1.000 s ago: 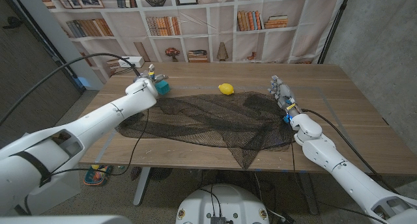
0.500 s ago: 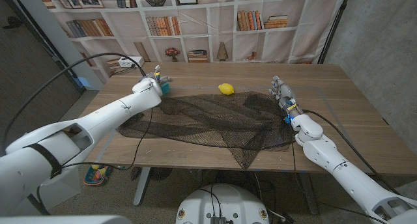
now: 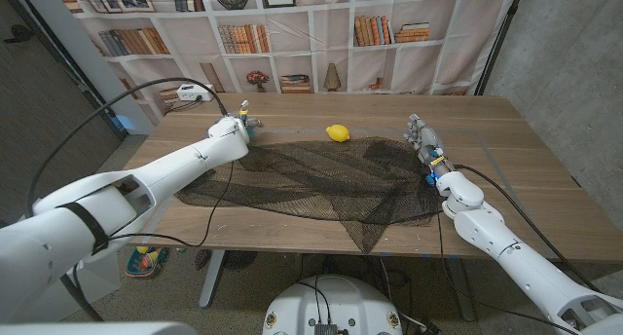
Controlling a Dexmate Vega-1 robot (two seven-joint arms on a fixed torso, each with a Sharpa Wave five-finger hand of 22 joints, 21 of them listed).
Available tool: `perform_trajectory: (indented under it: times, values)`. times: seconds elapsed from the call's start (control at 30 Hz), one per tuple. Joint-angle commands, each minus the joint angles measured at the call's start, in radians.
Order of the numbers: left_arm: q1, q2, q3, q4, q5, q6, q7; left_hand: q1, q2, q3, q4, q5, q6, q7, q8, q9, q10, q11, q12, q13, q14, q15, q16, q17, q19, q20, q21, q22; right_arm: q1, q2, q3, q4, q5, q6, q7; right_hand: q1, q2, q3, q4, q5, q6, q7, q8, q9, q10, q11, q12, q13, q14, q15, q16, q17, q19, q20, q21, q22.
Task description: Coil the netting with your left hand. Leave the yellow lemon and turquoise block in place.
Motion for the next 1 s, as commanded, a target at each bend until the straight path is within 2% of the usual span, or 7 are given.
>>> perform_trajectory:
  times: [0.03,0.2,0.37,0.5,0.63,0.73,1.0]
  values:
    - [-0.042,-0.031,0.072,0.073,0.061,0.008,-0.05,0.059,0.011,0.019,-0.008,0.006,-0.007,-0.005,0.002,0.006,0.025,0.007,0.004,0.004,0.089,-0.022,0.024,0.007,0.101,-0.049,0.031,0.002,0.011,-0.001,-0.004,0.004,-0.009,-0.009,-0.005,-0.001,0.003,-0.003,0.0,0.001,0.007,-0.005,0.005,0.002,0.006,-0.001,-0.001,0.002,0.0,0.011,0.001,0.004,0.005,0.003,-0.002,0.004]
    - [-0.029,-0.043,0.072,0.086,0.094,0.024,0.007,0.228,0.075,0.055,-0.018,-0.01,0.096,0.011,0.033,0.006,0.212,-0.02,0.077,0.017,0.333,-0.1,0.117,0.053,0.321,-0.125,0.113,0.007,0.019,0.0,-0.008,0.01,-0.012,-0.015,-0.005,-0.001,0.004,-0.003,0.0,0.001,0.01,-0.008,0.005,0.002,0.007,-0.002,-0.001,0.002,0.001,0.011,0.001,0.004,0.004,0.004,-0.002,0.004]
    - [0.006,-0.07,0.03,0.104,0.106,0.037,0.131,0.402,0.157,0.055,-0.02,-0.025,0.363,0.14,0.085,0.014,0.453,-0.036,0.226,0.061,0.581,-0.154,0.294,0.167,0.487,-0.173,0.203,0.014,0.028,0.002,-0.013,0.016,-0.017,-0.019,-0.004,0.0,0.005,-0.003,-0.001,0.001,0.01,-0.01,0.004,0.002,0.007,0.0,-0.002,0.002,0.002,0.012,0.001,0.003,0.004,0.004,-0.002,0.004]
    - [0.027,-0.089,0.008,0.121,0.117,0.038,0.219,0.531,0.208,0.061,-0.006,-0.025,0.583,0.177,0.134,0.034,0.606,-0.054,0.364,0.129,0.686,-0.178,0.424,0.293,0.544,-0.195,0.274,0.024,0.032,0.003,-0.015,0.018,-0.018,-0.023,-0.004,-0.001,0.006,-0.002,-0.001,0.001,0.01,-0.01,0.004,0.002,0.007,0.0,-0.002,0.002,0.002,0.012,0.001,0.003,0.004,0.005,-0.002,0.004]
    - [0.064,-0.119,-0.04,0.144,0.122,0.024,0.372,0.661,0.223,0.11,0.019,-0.026,0.811,0.229,0.224,0.084,0.738,-0.073,0.531,0.256,0.803,-0.195,0.531,0.423,0.58,-0.209,0.392,0.056,0.035,0.004,-0.017,0.018,-0.021,-0.025,-0.007,-0.001,0.007,-0.002,-0.001,0.001,0.01,-0.011,0.003,0.002,0.007,-0.001,-0.002,0.002,0.002,0.011,0.001,0.003,0.004,0.003,-0.002,0.004]
    - [0.071,-0.121,-0.049,0.146,0.126,0.014,0.412,0.713,0.215,0.1,0.038,-0.027,0.847,0.24,0.248,0.126,0.782,-0.095,0.648,0.381,0.851,-0.204,0.595,0.524,0.575,-0.213,0.503,0.09,0.036,0.004,-0.017,0.018,-0.023,-0.025,-0.009,-0.002,0.007,-0.003,-0.001,0.001,0.01,-0.011,0.003,0.002,0.006,0.001,-0.003,0.002,0.002,0.012,0.001,0.004,0.004,0.003,-0.002,0.004]
    - [0.083,-0.118,-0.077,0.123,0.127,-0.005,0.482,0.722,0.215,0.095,0.048,-0.023,0.853,0.242,0.254,0.141,0.775,-0.101,0.678,0.424,0.84,-0.206,0.592,0.535,0.564,-0.213,0.537,0.098,0.041,0.006,-0.02,0.019,-0.03,-0.022,-0.012,-0.001,0.008,-0.002,-0.002,0.001,0.011,-0.011,0.002,0.002,0.007,0.0,-0.003,0.002,0.001,0.011,0.0,0.003,0.004,0.002,-0.002,0.004]
